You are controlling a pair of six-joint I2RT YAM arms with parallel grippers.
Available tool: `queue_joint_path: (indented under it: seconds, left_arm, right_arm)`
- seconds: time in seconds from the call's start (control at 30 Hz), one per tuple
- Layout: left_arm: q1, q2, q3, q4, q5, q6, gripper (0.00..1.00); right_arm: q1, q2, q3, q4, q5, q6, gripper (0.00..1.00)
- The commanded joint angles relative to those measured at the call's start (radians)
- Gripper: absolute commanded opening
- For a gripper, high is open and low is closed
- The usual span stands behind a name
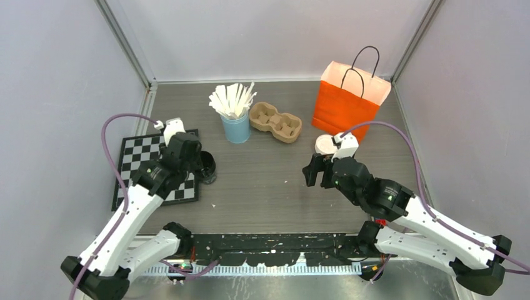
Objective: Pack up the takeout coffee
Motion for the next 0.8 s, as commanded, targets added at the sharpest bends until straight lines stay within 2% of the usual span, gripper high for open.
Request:
queue_joint_path:
  seconds: [0.0, 0.07, 0.13, 0.23, 0.53, 0.77]
  left_arm:
    - [0.174, 0.034, -0.021, 0.058, 0.141, -0.049, 0.47]
    - [0.24, 0.041, -0.052, 0.092, 0.178, -0.047, 0.39]
    - [0.28, 0.053, -0.068, 0.102, 0.193, -0.045, 0.35]
    - [0.294, 0.056, -0.089, 0.136, 0.225, -0.028, 0.29]
    - [0.295, 0.081, -0.109, 0.163, 0.251, -0.009, 0.3]
    - [0.295, 0.116, -0.112, 0.15, 0.246, -0.009, 0.25]
  right_arm:
    - [0.002, -0.046, -0.017, 0.068, -0.036, -0.06, 0.88]
    - [0.002, -0.07, -0.036, 0.092, -0.068, -0.068, 0.88]
    - [0.003, -0.094, -0.055, 0.118, -0.096, -0.076, 0.88]
    - [0.002, -0.121, -0.073, 0.139, -0.121, -0.093, 0.88]
    - [0.003, -0.111, -0.075, 0.142, -0.111, -0.103, 0.88]
    - [0.002, -0.104, -0.076, 0.143, -0.111, -0.102, 0.87]
